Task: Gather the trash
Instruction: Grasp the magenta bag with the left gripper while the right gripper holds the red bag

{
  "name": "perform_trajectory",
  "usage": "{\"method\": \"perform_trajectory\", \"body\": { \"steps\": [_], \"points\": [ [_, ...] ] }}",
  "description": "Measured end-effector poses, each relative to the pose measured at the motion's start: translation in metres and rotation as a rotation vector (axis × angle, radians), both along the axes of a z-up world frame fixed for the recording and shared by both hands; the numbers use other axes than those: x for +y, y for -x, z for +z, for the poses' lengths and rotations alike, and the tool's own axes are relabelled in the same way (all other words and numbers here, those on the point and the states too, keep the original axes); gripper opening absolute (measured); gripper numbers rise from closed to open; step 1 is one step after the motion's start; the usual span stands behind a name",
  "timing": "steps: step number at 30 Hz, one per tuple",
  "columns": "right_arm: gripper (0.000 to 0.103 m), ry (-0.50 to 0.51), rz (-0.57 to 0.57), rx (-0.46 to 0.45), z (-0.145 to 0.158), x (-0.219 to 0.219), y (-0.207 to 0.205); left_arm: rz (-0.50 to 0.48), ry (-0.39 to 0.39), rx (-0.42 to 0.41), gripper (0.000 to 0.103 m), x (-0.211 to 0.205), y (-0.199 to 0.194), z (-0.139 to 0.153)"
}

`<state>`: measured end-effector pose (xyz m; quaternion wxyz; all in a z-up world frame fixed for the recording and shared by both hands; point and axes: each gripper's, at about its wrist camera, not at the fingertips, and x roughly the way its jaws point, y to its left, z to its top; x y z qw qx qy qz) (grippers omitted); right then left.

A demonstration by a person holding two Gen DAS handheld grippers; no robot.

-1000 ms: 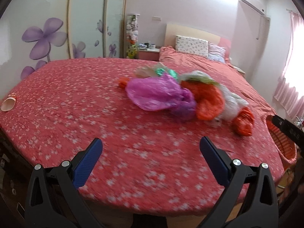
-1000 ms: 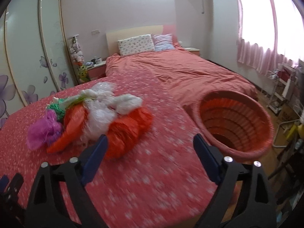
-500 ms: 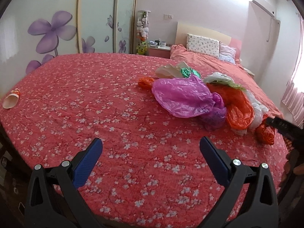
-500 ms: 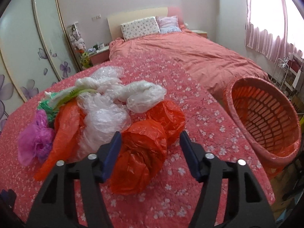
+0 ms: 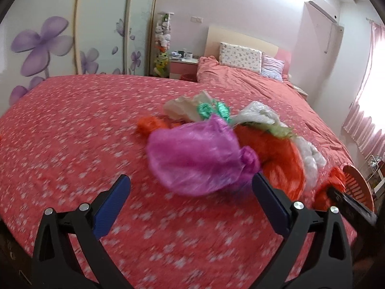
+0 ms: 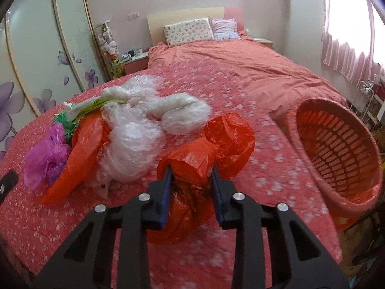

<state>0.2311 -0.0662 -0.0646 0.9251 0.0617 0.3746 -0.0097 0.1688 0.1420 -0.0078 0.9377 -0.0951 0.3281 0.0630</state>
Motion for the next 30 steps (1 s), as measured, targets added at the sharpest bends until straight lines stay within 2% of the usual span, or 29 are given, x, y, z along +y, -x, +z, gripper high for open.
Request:
{"method": "perform_trajectory", "body": {
  "steps": [5,9,14,17,18,19,20,22,26,30],
  "points": [
    [0.030,0.004,-0.022,-0.024,0.009,-0.021,0.014,-0.009,-0.011,0.035,0.092,-0.019,-0.032,-0.004],
    [0.030,-0.004,-0.026,-0.024,0.009,-0.032,0.018,-0.012,-0.033,0.107,0.089,-0.031,-0.054,-0.019],
    [0.030,-0.027,-0.033,-0.011,0.005,-0.040,0.023,-0.037,-0.017,0.172,0.083,-0.037,-0.060,-0.038],
    [0.030,-0.029,-0.035,-0.011,0.004,-0.043,0.024,-0.062,0.001,0.158,0.070,-0.040,-0.057,-0.039],
    [0.030,-0.030,-0.035,-0.012,0.004,-0.043,0.025,-0.074,0.007,0.150,0.060,-0.041,-0.056,-0.038],
    [0.030,-0.032,-0.036,-0.012,0.004,-0.044,0.025,-0.090,0.009,0.142,0.053,-0.042,-0.055,-0.037],
    [0.030,-0.033,-0.037,-0.014,0.005,-0.045,0.026,-0.099,0.008,0.137,0.051,-0.042,-0.054,-0.036],
    [0.030,-0.036,-0.038,-0.019,0.006,-0.046,0.028,-0.125,0.010,0.122,0.037,-0.042,-0.052,-0.035],
    [0.030,-0.035,-0.037,-0.032,0.011,-0.048,0.031,-0.153,0.010,0.091,0.019,-0.042,-0.044,-0.029],
    [0.030,-0.028,-0.033,-0.048,0.016,-0.046,0.036,-0.162,-0.003,0.064,0.007,-0.036,-0.039,-0.018]
  ]
}}
